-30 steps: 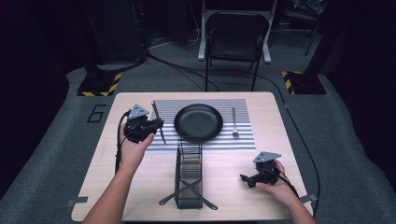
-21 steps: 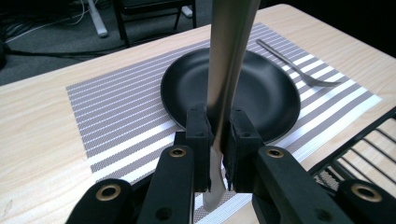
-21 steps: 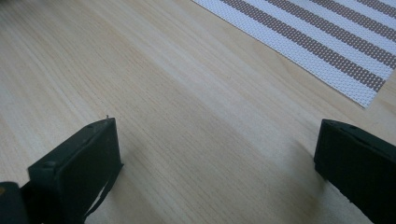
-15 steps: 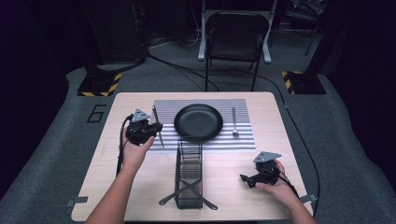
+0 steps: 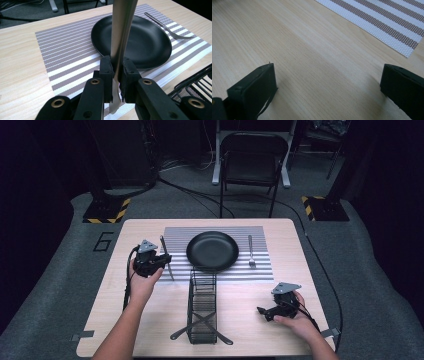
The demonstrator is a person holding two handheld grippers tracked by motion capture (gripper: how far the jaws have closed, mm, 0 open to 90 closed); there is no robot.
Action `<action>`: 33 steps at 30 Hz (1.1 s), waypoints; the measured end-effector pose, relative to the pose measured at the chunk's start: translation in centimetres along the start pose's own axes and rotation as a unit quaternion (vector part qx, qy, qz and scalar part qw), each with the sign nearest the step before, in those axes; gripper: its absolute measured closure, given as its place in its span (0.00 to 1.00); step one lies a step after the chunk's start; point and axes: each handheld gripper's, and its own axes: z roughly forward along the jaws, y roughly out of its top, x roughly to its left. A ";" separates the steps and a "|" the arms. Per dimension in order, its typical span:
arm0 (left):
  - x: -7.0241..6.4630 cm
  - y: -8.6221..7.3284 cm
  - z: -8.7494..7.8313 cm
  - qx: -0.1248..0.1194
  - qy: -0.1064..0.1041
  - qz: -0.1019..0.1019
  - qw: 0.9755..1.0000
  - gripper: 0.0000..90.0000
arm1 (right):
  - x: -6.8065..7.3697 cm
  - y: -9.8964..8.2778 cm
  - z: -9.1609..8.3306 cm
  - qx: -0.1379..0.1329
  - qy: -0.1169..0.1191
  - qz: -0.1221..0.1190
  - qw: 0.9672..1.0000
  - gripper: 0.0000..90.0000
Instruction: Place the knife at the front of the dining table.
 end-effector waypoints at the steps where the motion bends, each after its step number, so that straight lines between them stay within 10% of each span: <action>1: 0.0 0.0 0.0 0.000 0.000 0.000 1.000 0.90 | 0.0 0.0 0.0 0.000 0.000 0.000 1.000 0.00; 21: 0.6 -1.0 -0.4 -0.017 0.093 -0.069 0.993 0.88 | 0.0 0.0 0.0 0.000 0.000 0.000 1.000 0.00; 33: 1.5 0.0 2.1 -0.025 0.084 -0.101 0.991 0.89 | 0.0 0.0 0.0 0.000 0.000 0.000 1.000 0.00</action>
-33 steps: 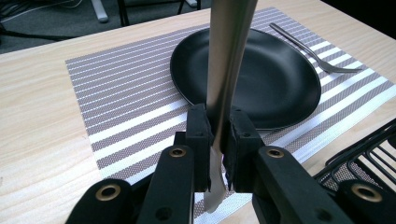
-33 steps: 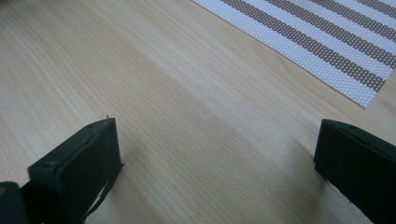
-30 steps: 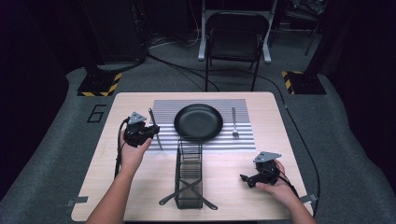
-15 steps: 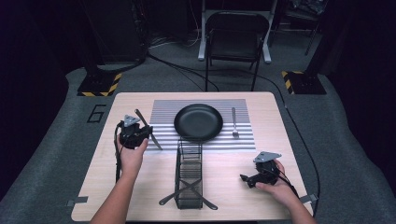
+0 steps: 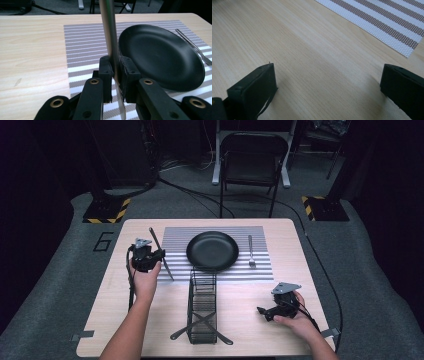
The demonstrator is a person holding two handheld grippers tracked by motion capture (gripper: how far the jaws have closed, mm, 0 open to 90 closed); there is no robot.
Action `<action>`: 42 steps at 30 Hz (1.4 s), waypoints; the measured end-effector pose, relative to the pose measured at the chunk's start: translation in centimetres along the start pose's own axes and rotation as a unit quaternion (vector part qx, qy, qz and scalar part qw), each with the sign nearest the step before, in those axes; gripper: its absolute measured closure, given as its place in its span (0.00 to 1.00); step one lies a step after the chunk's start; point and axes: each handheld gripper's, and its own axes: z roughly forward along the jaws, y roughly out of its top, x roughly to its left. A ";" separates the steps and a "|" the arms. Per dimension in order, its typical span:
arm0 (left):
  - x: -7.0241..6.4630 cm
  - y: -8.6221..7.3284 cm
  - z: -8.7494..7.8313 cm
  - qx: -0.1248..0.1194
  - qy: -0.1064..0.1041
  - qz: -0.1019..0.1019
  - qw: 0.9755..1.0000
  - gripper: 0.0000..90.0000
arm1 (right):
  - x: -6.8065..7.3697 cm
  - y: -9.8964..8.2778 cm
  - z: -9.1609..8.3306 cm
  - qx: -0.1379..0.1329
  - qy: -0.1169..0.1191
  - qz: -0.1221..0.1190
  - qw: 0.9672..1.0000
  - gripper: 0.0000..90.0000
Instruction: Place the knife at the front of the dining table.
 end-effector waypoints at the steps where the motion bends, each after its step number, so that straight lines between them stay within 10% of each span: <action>1: -0.1 0.0 0.3 -0.003 -0.002 -0.004 1.000 0.90 | 0.0 0.0 0.0 0.000 0.000 0.000 1.000 0.00; 17: -1.4 0.8 5.1 0.018 -0.011 -0.002 1.000 0.91 | 0.0 0.0 0.0 0.000 0.001 -0.001 1.000 0.00; 39: 1.5 -0.4 8.6 0.003 -0.033 -0.118 0.993 0.92 | -0.1 0.0 0.0 0.000 0.001 -0.002 1.000 0.00; 42: 1.5 0.3 8.2 0.007 -0.030 -0.110 0.994 0.92 | -0.1 0.0 0.0 0.000 0.002 -0.002 1.000 0.00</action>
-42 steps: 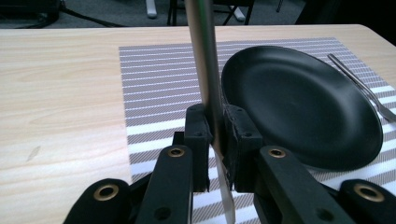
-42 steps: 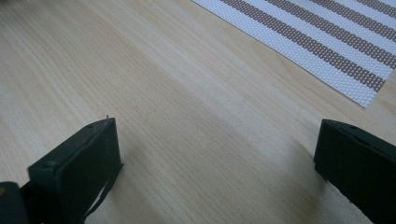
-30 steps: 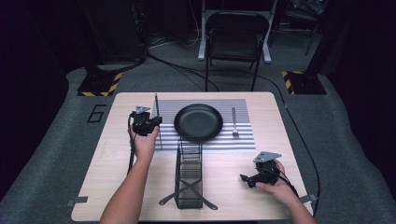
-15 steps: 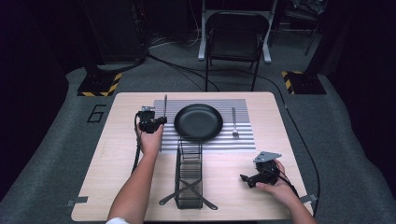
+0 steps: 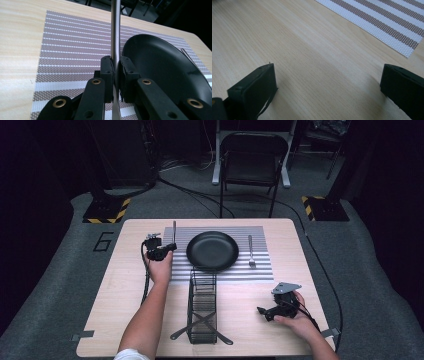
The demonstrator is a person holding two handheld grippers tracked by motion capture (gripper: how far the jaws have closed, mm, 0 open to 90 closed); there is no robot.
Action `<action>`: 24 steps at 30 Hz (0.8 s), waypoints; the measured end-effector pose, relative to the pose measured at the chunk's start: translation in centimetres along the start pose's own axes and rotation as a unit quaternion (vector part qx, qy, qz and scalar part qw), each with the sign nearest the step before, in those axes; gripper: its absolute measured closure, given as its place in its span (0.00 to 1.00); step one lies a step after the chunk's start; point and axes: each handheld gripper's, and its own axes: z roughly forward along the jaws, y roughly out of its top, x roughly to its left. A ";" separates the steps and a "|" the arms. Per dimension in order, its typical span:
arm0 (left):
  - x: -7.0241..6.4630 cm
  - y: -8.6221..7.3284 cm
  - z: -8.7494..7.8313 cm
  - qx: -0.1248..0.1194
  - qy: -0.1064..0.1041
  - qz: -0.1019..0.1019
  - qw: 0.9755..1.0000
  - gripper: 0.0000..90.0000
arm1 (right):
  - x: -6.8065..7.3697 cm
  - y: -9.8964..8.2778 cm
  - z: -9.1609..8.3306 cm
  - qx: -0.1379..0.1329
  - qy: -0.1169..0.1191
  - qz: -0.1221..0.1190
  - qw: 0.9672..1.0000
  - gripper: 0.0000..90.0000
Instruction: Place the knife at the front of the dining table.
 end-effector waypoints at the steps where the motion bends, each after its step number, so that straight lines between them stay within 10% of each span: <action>1: -0.1 0.3 -0.1 -0.003 0.001 0.009 1.000 0.92 | 0.0 0.0 0.0 0.000 0.000 0.001 1.000 0.00; 24: 0.7 -0.6 4.0 0.027 0.009 -0.040 0.999 0.92 | 0.0 0.0 0.0 0.000 0.000 0.001 1.000 0.00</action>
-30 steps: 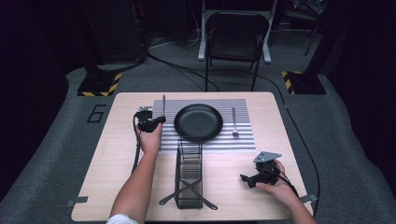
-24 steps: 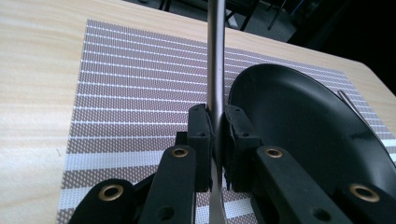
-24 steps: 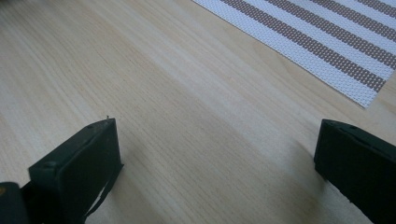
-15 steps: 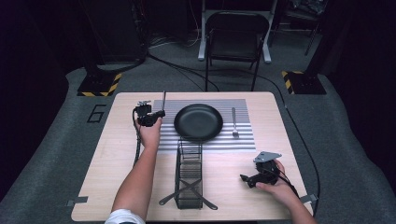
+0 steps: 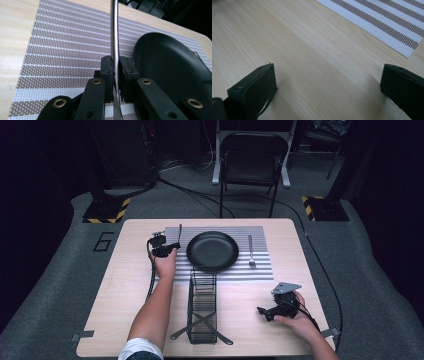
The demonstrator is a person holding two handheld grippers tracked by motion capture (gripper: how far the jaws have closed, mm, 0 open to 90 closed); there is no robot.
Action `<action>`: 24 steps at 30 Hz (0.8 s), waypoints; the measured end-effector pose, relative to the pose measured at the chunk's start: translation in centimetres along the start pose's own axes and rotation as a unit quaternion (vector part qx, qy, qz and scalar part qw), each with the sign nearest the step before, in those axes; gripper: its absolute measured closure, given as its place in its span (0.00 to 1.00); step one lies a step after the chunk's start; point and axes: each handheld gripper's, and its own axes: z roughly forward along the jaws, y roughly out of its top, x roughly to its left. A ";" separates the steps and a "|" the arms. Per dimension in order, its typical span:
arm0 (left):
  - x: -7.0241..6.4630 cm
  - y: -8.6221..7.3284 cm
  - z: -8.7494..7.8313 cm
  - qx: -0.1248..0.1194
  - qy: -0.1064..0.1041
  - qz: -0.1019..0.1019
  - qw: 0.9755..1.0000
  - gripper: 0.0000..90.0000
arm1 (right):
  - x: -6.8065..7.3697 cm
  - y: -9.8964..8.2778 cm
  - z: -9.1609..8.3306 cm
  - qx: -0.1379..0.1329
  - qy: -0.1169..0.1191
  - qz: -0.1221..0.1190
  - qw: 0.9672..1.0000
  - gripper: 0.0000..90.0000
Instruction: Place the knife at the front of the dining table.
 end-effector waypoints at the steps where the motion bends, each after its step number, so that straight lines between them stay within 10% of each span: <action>1: 0.0 0.0 0.0 0.000 0.000 0.000 1.000 0.92 | 0.0 0.0 0.0 0.000 0.000 0.000 1.000 0.00; 24: -0.3 -1.1 2.0 0.008 0.048 -0.024 0.999 0.91 | 0.0 0.0 0.0 0.000 0.000 -0.001 1.000 0.00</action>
